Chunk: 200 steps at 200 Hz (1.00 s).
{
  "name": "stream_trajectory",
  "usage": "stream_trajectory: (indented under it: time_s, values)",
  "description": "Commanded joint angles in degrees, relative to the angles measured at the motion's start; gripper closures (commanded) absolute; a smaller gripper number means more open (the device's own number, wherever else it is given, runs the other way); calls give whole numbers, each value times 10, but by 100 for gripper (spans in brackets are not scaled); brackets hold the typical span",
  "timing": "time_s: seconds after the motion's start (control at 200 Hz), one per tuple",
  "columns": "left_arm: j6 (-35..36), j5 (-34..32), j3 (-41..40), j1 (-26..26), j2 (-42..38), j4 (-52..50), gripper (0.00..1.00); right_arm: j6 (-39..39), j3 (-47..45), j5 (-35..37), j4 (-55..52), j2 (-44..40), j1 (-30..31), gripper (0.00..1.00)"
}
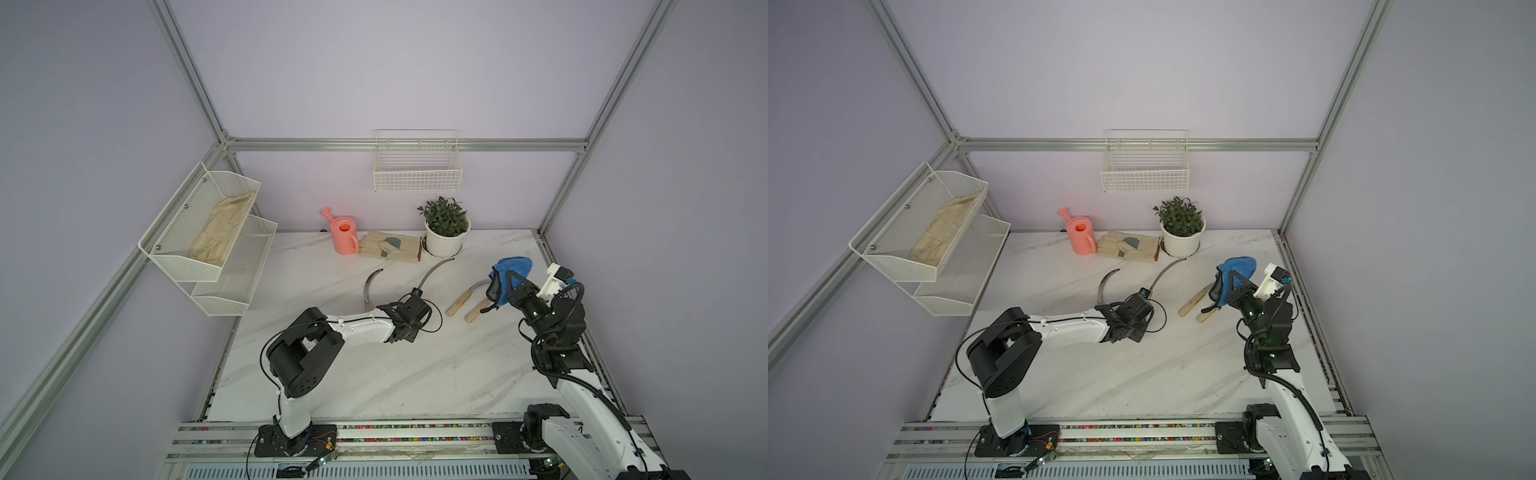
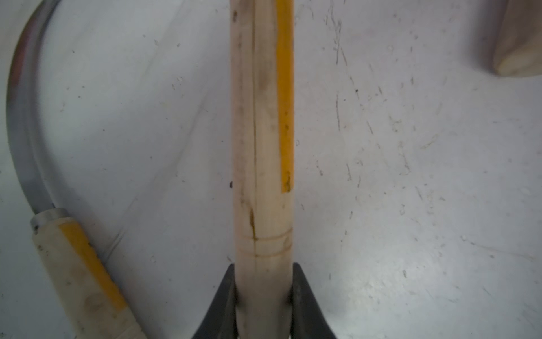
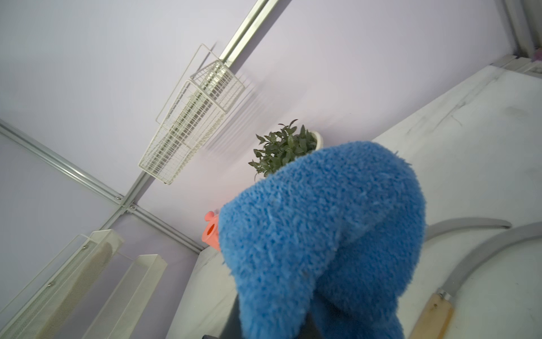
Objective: Wipe small sickles with rags
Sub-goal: Place the small sickle at the center of the board.
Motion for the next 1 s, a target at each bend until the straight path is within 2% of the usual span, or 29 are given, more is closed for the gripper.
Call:
stream_trajectory:
  time_s: [0.0, 0.2, 0.36, 0.5, 0.64, 0.7, 0.75, 0.895, 0.995]
  values:
    - [-3, -53, 75, -8, 23, -48, 100, -23, -21, 59, -5, -15, -2, 100]
    - [-5, -91, 150, -23, 75, -116, 100, -28, -58, 108, 0, -12, -2, 100]
    - [3, -115, 208, -39, 127, -174, 100, -31, -81, 133, 36, 22, -2, 100]
    - [15, -137, 254, -60, 168, -212, 100, -32, -93, 135, 61, 43, -2, 100]
    - [22, -129, 283, -64, 196, -229, 100, -30, -104, 141, 71, 48, -2, 100]
    - [24, -129, 288, -65, 198, -233, 95, -29, -109, 138, 77, 49, -2, 100]
    - [24, -125, 289, -65, 195, -232, 88, -30, -111, 135, 79, 49, -2, 100]
    - [25, -120, 275, -64, 167, -213, 76, -29, -114, 136, 79, 45, -2, 100]
    - [27, -114, 265, -64, 148, -198, 75, -31, -119, 128, 87, 45, -2, 100]
